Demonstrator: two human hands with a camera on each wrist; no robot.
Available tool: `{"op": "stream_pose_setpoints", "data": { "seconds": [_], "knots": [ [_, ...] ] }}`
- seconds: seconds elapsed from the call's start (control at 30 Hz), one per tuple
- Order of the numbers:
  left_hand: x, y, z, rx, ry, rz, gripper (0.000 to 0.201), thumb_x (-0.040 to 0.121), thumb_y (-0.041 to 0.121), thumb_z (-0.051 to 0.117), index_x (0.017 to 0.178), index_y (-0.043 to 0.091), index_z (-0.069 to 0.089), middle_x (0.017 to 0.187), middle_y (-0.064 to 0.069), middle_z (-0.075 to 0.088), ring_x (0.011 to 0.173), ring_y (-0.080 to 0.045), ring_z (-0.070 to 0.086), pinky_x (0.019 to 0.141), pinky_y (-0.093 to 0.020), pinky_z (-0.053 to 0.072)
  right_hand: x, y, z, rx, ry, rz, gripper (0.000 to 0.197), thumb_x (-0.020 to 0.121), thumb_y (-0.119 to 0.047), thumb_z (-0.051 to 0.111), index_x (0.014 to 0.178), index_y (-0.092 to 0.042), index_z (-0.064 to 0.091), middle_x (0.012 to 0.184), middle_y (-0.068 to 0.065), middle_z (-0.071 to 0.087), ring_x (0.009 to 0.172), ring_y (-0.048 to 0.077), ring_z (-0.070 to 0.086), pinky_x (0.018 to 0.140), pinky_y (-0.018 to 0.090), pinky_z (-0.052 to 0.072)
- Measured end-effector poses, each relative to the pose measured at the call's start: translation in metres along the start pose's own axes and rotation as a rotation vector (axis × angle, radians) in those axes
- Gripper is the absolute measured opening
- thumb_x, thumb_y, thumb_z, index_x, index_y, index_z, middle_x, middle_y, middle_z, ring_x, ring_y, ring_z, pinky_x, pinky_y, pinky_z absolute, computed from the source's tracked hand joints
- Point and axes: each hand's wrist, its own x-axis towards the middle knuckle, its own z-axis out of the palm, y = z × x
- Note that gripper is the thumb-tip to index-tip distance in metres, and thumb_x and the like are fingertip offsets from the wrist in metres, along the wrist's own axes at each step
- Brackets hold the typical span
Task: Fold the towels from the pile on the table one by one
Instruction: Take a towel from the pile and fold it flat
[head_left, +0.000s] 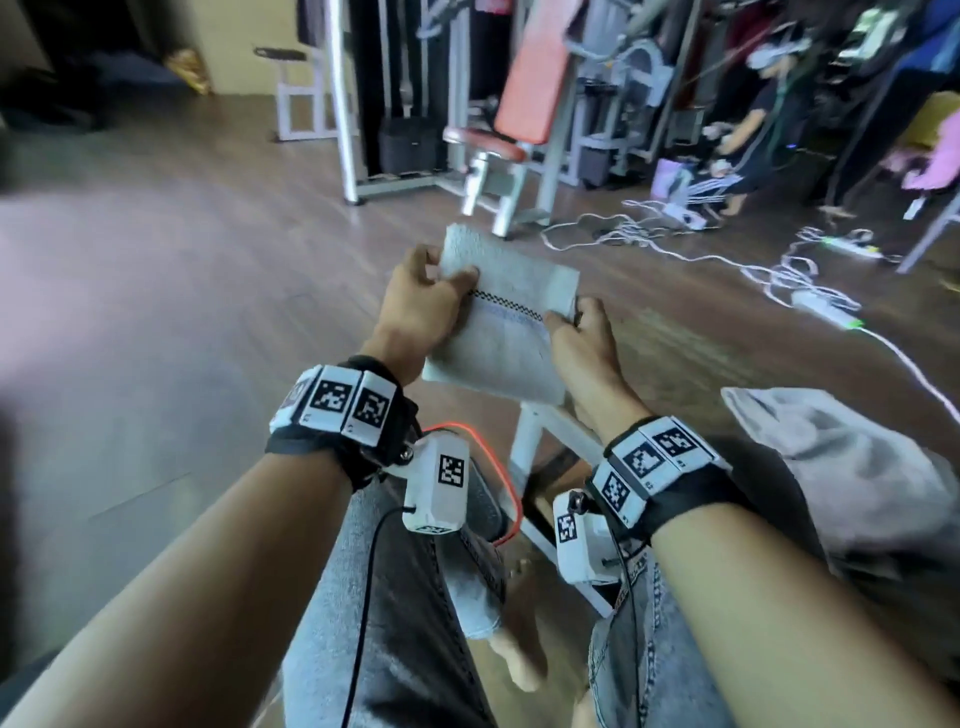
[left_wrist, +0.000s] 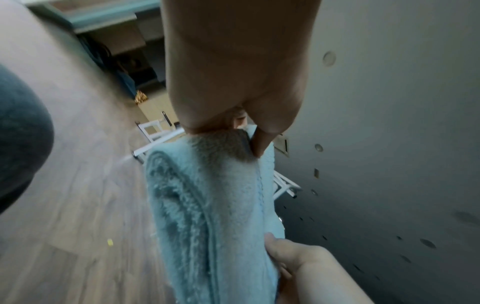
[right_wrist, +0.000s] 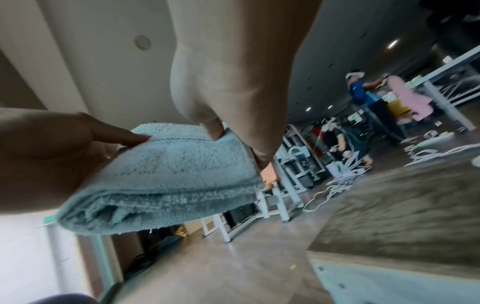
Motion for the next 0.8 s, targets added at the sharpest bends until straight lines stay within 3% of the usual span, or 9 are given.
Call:
{"op": "stream_pose_setpoints", "data": {
  "seconds": [0.1,0.23,0.3,0.37,0.47,0.6,0.63,0.77,0.8],
  "knots": [
    [0.005,-0.005,-0.037,0.097,0.119,-0.025,0.013,0.092,0.026,0.063,0.092,0.023,0.050,0.085,0.004,0.062,0.078,-0.014,0.059,0.067,-0.030,0.048,-0.003,-0.001,0.038,0.052,-0.056,-0.039,0.033,0.099,-0.025,0.055,0.128,-0.015,0.041,0.108,-0.002,0.061,0.093,0.013,0.059,0.078,0.024,0.040],
    [0.007,-0.026,-0.075,0.270,0.230,-0.093,0.027,0.095,0.028,0.058,0.112,0.013,0.044,0.097,0.000,0.056,0.088,-0.014,0.052,0.071,-0.026,0.041,-0.009,0.006,0.077,0.036,-0.156,-0.057,0.046,0.098,-0.022,0.056,0.135,-0.018,0.029,0.091,-0.012,0.049,0.079,0.007,0.054,0.078,0.026,0.040],
    [0.000,-0.038,-0.090,0.313,0.245,-0.124,0.035,0.095,0.022,0.058,0.118,0.007,0.036,0.103,-0.007,0.053,0.087,-0.013,0.053,0.070,-0.020,0.043,-0.011,0.013,0.095,0.004,-0.196,-0.080,0.043,0.096,-0.019,0.056,0.131,-0.019,0.030,0.088,-0.011,0.048,0.078,0.013,0.055,0.073,0.027,0.042],
    [-0.010,-0.055,-0.104,0.303,0.246,-0.144,0.039,0.094,0.015,0.059,0.116,0.011,0.026,0.100,-0.008,0.048,0.082,-0.014,0.051,0.064,-0.025,0.045,-0.013,0.024,0.112,-0.047,-0.244,-0.086,0.037,0.095,-0.016,0.056,0.122,-0.021,0.031,0.085,-0.007,0.051,0.069,0.012,0.054,0.061,0.028,0.041],
    [-0.024,-0.086,-0.120,0.321,0.232,-0.285,0.036,0.092,0.014,0.061,0.117,0.012,0.035,0.092,-0.010,0.050,0.065,-0.015,0.048,0.050,-0.024,0.042,-0.013,0.048,0.138,-0.152,-0.357,-0.079,0.025,0.096,-0.016,0.054,0.113,-0.022,0.038,0.085,-0.006,0.056,0.063,0.011,0.056,0.053,0.025,0.039],
    [-0.018,-0.142,-0.130,0.377,0.184,-0.521,0.043,0.070,0.030,0.063,0.107,0.009,0.061,0.103,-0.020,0.068,0.089,-0.034,0.066,0.072,-0.038,0.052,-0.002,0.102,0.177,-0.326,-0.501,-0.085,0.005,0.095,-0.013,0.057,0.097,-0.018,0.057,0.084,-0.010,0.057,0.076,0.014,0.056,0.058,0.024,0.037],
    [-0.014,-0.161,-0.132,0.416,0.162,-0.578,0.038,0.073,0.027,0.061,0.105,0.006,0.064,0.103,-0.021,0.069,0.092,-0.035,0.067,0.075,-0.040,0.052,0.001,0.118,0.185,-0.355,-0.539,-0.055,0.005,0.095,-0.013,0.057,0.095,-0.018,0.058,0.082,-0.010,0.057,0.077,0.016,0.055,0.057,0.022,0.036],
    [-0.005,-0.246,-0.136,0.480,0.077,-0.777,0.003,0.081,0.012,0.062,0.079,0.011,0.064,0.090,-0.020,0.067,0.079,-0.024,0.058,0.073,-0.041,0.051,0.009,0.184,0.209,-0.476,-0.733,0.194,0.012,0.096,-0.020,0.051,0.104,-0.018,0.060,0.100,0.004,0.063,0.092,0.026,0.060,0.073,0.027,0.043],
    [-0.006,-0.266,-0.135,0.486,0.066,-0.818,0.011,0.083,0.010,0.063,0.073,0.015,0.063,0.086,-0.017,0.066,0.078,-0.023,0.057,0.071,-0.038,0.049,0.012,0.201,0.215,-0.511,-0.772,0.236,0.014,0.096,-0.021,0.050,0.105,-0.018,0.061,0.102,0.006,0.064,0.094,0.027,0.061,0.077,0.030,0.047]
  ]
}}
